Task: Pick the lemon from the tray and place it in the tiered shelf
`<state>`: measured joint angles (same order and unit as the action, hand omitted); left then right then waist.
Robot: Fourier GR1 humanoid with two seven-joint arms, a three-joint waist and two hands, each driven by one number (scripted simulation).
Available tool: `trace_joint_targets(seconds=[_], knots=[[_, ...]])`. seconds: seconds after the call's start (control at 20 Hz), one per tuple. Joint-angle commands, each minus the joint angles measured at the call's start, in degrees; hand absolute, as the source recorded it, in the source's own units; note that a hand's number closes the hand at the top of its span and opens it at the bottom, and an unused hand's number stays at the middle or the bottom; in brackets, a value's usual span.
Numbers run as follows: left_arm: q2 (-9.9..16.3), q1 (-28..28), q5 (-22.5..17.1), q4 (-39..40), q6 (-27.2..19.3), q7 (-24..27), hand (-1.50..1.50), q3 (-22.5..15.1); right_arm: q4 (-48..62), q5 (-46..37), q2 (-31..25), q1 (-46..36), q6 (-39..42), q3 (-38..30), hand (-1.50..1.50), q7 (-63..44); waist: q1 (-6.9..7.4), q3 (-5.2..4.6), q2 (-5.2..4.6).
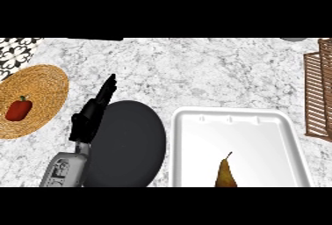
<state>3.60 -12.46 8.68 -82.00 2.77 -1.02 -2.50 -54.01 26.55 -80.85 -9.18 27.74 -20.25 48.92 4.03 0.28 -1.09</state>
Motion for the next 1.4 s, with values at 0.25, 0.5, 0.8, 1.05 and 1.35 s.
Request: trace_joint_targets(seconds=[0.25,0.5,0.8,1.05,1.35], knots=[[-0.35,-1.23,0.07,0.94,0.26,-0.36,0.00,-0.22,1.91,-6.15,5.22,-10.69,-0.62,5.73,1.50,12.45,0.69,-0.06,-0.08],[0.52,-2.17,-0.94,0.96,1.06,-0.77,0.00,1.00,3.33,-9.03,10.49,-17.02,-2.53,11.01,1.50,11.00,0.47,-0.15,0.01],[-0.86,-1.95,1.04,1.00,-0.97,-0.53,0.00,-0.35,5.68,-0.29,12.79,-21.84,10.46,13.05,1.50,1.36,0.19,-0.18,0.20],[-1.20,-2.05,0.55,0.75,-0.09,-1.64,0.00,-0.87,11.22,-2.80,16.61,-28.28,8.24,15.30,1.50,1.04,0.76,-0.09,-0.11],[0.54,1.48,-0.21,-0.21,0.26,0.16,0.00,0.83,15.25,-4.89,18.29,-32.37,9.86,16.62,1.50,2.26,-0.36,-0.12,0.15]])
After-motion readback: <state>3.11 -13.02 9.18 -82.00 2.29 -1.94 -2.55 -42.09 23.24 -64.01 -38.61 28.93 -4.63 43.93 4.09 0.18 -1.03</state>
